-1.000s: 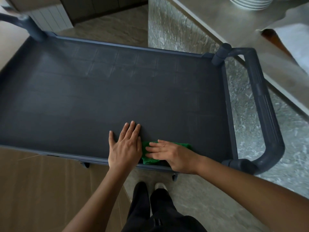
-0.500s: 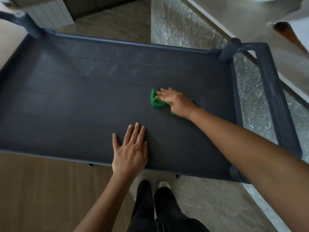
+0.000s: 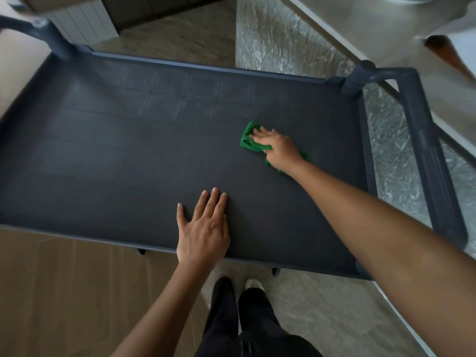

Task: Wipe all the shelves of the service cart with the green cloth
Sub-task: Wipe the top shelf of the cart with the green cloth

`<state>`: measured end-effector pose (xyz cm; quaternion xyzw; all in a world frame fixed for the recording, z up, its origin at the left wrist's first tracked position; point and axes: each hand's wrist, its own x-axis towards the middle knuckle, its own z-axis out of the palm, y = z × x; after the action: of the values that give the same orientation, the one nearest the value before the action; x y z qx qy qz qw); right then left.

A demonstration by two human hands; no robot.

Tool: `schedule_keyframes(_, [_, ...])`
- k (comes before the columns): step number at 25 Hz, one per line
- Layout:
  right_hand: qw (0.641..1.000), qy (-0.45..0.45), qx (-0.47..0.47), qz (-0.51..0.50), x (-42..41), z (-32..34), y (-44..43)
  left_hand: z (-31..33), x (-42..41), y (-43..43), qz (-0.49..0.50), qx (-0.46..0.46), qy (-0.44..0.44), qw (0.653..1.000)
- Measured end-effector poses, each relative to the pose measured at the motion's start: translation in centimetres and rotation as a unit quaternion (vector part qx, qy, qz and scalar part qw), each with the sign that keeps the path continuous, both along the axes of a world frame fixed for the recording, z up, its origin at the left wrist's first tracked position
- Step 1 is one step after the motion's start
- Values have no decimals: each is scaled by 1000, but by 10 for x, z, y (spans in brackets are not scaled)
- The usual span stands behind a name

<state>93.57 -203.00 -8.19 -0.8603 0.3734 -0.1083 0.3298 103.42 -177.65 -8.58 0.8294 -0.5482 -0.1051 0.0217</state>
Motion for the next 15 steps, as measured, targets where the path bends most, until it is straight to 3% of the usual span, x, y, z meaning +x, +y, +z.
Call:
schedule_keyframes(10, [984, -13, 19, 178, -70, 5, 157, -3, 0, -4, 6, -16, -2, 1000])
schedule_keyframes(15, [980, -17, 47, 192, -86, 8, 178, -1, 0, -3, 1, -13, -5, 1000])
